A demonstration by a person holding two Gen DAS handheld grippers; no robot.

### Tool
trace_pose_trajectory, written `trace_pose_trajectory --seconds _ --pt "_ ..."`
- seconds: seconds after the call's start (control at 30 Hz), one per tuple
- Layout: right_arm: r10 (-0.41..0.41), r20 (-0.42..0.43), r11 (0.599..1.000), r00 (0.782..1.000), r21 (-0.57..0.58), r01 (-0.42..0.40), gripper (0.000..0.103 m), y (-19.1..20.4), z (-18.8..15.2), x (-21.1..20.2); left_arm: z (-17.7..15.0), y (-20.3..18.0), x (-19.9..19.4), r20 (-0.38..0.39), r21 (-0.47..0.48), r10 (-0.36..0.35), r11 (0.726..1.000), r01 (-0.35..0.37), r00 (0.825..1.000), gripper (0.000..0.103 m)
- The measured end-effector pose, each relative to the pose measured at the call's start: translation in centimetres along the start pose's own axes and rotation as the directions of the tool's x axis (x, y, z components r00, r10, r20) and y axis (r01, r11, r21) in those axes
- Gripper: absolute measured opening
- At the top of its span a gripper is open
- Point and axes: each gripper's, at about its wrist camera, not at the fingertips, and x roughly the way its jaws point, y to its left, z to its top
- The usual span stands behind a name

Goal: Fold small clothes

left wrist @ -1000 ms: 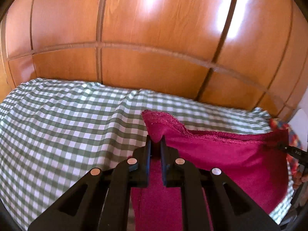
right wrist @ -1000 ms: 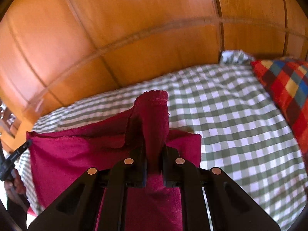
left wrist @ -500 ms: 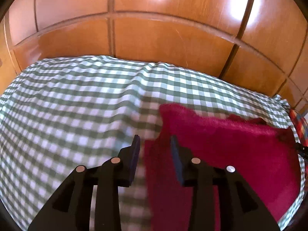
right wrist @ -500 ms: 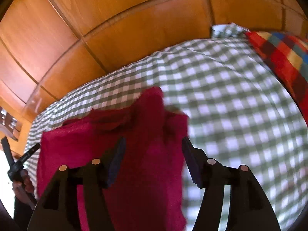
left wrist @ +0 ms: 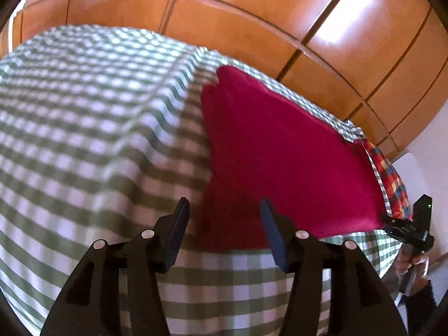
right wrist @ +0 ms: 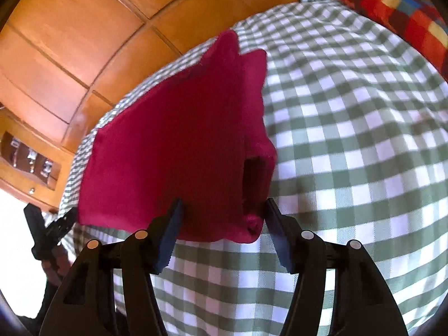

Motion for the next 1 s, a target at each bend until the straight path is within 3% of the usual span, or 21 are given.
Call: trace_pose_trajectory --seconds 0.07,0.13,0.23,0.33,0.47,0.6,0.7,0.77,0.9,1.0 --pt "-0.034 -0.007 0.999 0.999 -0.036 0.034 0.03 0.6 0.0 0.4 -0.5 -0.3 0.6 -0.018 -0.003 -0.008 1.0 0.008 1.0 0.024" --pt "-0.052 0.002 0.996 0.999 -0.07 0.052 0.022 1.5 0.0 0.0 -0.5 -0.3 1.1 -0.036 -0.008 0.019 1.0 -0.019 0.999 0.014" --pt "-0.062 0.016 0.99 0.998 -0.124 0.063 0.02 2.5 -0.4 -1.3 -0.6 -0.3 0.3 -0.033 0.0 0.017 1.0 -0.017 0.999 0.01" --pt "-0.057 0.006 0.985 0.998 -0.164 0.057 0.02 2.4 -1.2 -2.7 -1.4 -0.6 -1.1 -0.044 0.036 0.017 0.999 -0.015 0.999 0.009" --pt "-0.063 -0.069 0.977 0.996 -0.206 0.048 0.02 2.0 -3.9 -3.8 -3.8 -1.0 -2.9 -0.082 0.064 0.021 0.998 -0.016 0.996 0.009" --pt "-0.046 -0.104 0.982 0.994 -0.19 0.025 0.022 1.3 -5.6 -4.8 -6.7 -1.1 -4.9 -0.114 0.046 0.006 0.999 -0.001 0.993 0.01" --pt "-0.05 -0.063 0.982 0.997 -0.186 0.037 0.025 1.5 -4.2 -6.0 -6.8 -1.6 -5.7 -0.092 0.066 0.051 0.997 -0.046 0.994 0.021" --pt "-0.063 0.012 0.976 0.998 -0.209 0.064 0.025 2.2 -2.4 -7.1 -5.8 -2.3 -6.2 -0.056 0.1 0.095 0.991 -0.089 0.994 0.028" --pt "-0.057 0.105 0.962 0.993 -0.261 0.083 0.025 4.1 1.0 -7.1 -2.9 -4.0 -6.6 0.023 0.146 0.108 0.983 -0.11 0.994 0.03" --pt "-0.052 0.092 0.936 0.994 -0.342 0.08 0.025 6.5 3.1 -4.5 -0.7 -5.3 -5.7 0.059 0.156 0.088 0.983 -0.096 0.994 0.03"
